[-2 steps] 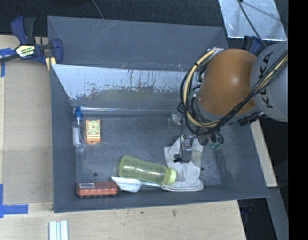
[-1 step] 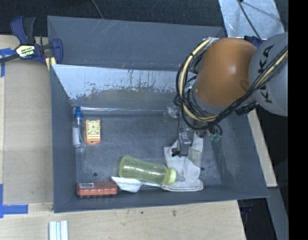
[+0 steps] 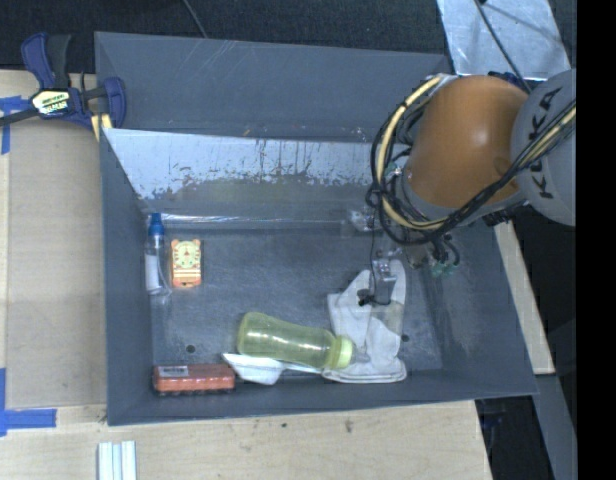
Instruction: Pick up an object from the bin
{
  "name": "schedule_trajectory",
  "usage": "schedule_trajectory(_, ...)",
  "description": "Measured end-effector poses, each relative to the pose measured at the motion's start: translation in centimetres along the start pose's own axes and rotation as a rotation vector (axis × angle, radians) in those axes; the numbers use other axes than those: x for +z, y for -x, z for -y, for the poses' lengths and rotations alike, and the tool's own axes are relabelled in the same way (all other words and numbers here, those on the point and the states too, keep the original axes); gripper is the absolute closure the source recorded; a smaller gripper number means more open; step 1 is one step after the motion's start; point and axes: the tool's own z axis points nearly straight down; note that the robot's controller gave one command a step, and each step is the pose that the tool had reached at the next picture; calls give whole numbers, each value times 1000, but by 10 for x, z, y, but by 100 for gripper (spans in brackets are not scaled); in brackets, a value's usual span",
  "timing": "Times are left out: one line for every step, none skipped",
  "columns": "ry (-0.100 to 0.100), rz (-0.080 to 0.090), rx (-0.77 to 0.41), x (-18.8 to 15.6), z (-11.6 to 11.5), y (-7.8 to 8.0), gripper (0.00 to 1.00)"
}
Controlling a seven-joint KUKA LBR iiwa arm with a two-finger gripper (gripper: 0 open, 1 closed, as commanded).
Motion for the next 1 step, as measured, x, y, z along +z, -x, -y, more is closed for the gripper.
schedule_trajectory(-5, -9, -83, 23, 37, 0, 0)
